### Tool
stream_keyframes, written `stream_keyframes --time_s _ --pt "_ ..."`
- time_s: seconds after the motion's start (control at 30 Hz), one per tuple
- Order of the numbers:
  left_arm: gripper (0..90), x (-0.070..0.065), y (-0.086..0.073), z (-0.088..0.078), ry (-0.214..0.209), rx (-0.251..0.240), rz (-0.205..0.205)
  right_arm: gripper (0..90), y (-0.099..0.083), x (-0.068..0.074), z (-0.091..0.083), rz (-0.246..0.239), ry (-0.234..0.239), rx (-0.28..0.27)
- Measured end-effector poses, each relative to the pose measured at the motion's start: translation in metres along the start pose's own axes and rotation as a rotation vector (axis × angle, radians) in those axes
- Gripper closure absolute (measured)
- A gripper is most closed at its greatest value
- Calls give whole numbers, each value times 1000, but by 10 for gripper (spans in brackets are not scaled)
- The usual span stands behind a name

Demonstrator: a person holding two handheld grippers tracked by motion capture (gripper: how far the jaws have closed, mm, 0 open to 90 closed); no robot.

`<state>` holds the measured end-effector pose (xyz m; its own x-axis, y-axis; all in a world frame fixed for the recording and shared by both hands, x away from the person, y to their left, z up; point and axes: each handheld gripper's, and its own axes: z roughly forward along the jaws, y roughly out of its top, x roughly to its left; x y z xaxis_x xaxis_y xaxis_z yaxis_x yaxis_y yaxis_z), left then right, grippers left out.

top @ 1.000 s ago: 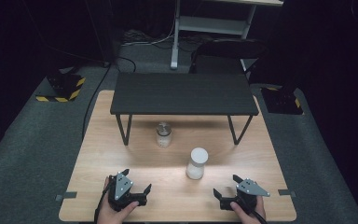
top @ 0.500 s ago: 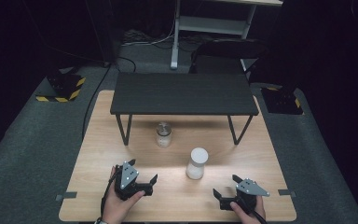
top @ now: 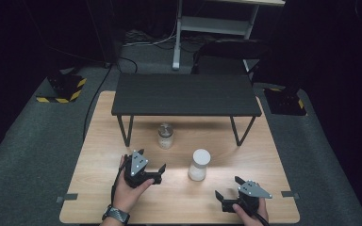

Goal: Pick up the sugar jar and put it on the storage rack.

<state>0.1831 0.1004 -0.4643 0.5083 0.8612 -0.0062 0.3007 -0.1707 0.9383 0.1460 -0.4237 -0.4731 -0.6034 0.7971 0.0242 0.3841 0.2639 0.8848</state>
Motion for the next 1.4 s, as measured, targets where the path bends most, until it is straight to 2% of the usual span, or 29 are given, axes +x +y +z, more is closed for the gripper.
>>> stream_keyframes --time_s 0.13,0.5,0.6,0.63,0.7,0.9,1.0,1.07,1.1,1.23,1.4 --pt "2 1 5 8 1 -3 4 6 0 0 0 -1 0 -2" --pt "2 5 16 41 13 -17 -22 5 -1 -2 0 7 7 -5" --pt "2 7 17 50 19 -28 -43 5 -1 -2 0 6 7 -8" --pt "2 9 18 55 23 -32 -67 5 -1 -2 0 5 7 -8" --pt "4 11 20 61 31 -37 -76 5 -1 -3 0 9 8 -8" --pt "12 13 25 75 48 -31 -85 5 -1 -2 0 4 8 -9" --pt "18 12 27 83 52 -27 -77 5 -1 0 0 -10 5 -7" --pt "36 10 27 87 59 -31 -84 6 -1 0 1 -15 5 -7" --pt "44 11 26 92 58 -40 -113 5 -1 0 1 -14 5 -8" --pt "72 12 27 98 64 -43 -128 5 -1 -1 0 -6 8 -12" --pt "210 12 26 101 72 -57 -144 5 -2 -2 0 -3 10 -16"
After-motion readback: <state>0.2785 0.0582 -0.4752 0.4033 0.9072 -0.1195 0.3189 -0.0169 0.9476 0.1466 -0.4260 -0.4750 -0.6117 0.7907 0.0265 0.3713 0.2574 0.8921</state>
